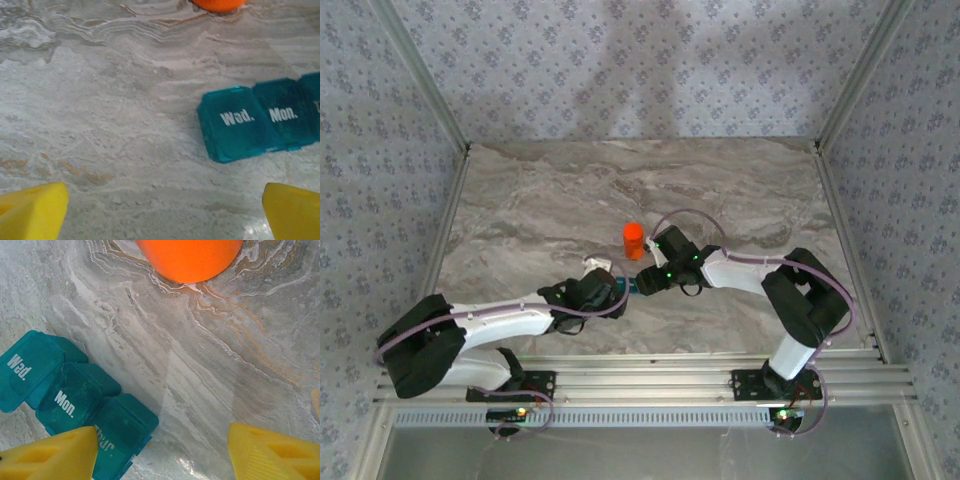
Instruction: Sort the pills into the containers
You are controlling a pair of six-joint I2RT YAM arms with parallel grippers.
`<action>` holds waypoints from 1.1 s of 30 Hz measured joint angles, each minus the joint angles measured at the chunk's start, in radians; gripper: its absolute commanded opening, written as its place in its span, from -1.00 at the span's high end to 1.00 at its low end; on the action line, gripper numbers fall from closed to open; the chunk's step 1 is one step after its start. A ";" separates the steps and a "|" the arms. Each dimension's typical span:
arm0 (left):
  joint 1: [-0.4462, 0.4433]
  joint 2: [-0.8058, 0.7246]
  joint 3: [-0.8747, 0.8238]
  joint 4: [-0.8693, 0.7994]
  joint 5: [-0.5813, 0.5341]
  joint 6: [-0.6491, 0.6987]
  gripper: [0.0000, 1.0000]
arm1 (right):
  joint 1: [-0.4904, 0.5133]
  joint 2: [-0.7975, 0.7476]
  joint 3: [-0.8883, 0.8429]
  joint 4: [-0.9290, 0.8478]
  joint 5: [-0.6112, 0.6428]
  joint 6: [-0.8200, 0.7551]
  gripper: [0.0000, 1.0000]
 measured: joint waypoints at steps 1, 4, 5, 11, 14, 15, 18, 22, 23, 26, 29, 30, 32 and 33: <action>0.011 0.000 -0.003 0.003 0.000 0.000 -0.98 | 0.000 0.000 0.000 0.000 0.000 0.000 -0.41; 0.037 -0.002 -0.007 0.003 -0.001 0.000 -0.98 | 0.000 0.002 0.000 0.001 -0.004 0.000 -0.40; 0.043 -0.004 -0.007 0.004 -0.002 0.000 -0.98 | 0.000 0.003 0.000 0.002 -0.006 0.000 -0.41; 0.068 -0.006 -0.007 0.011 -0.003 0.004 -0.99 | 0.000 0.007 0.000 0.011 -0.010 0.000 -0.40; 0.076 -0.006 -0.007 0.013 -0.003 0.005 -0.98 | 0.002 0.007 0.000 0.011 -0.010 0.000 -0.40; 0.076 -0.006 -0.007 0.014 -0.003 0.008 -0.99 | 0.002 0.007 0.000 0.011 -0.010 0.000 -0.40; 0.083 -0.005 -0.006 0.025 -0.003 0.016 -0.99 | 0.002 0.007 0.000 0.011 -0.010 0.000 -0.40; 0.096 0.006 0.002 0.036 -0.003 0.024 -0.98 | 0.002 0.007 0.000 0.011 -0.010 0.000 -0.40; 0.099 0.010 0.006 0.037 -0.003 0.027 -0.99 | 0.002 0.007 0.000 0.011 -0.011 0.000 -0.40; 0.113 0.022 0.014 0.046 -0.003 0.035 -0.99 | 0.002 0.007 0.000 0.011 -0.011 0.000 -0.40; 0.130 0.035 0.022 0.056 -0.002 0.043 -0.99 | 0.002 0.009 0.000 0.016 -0.011 0.000 -0.40; 0.138 0.039 0.024 0.060 -0.002 0.046 -0.98 | 0.002 0.009 0.000 0.016 -0.011 0.000 -0.40; 0.153 0.048 0.026 0.066 0.001 0.050 -0.98 | 0.002 0.009 0.000 0.016 -0.013 0.000 -0.39; 0.161 0.052 0.026 0.069 0.003 0.053 -0.98 | 0.002 0.010 0.000 0.016 -0.014 0.000 -0.39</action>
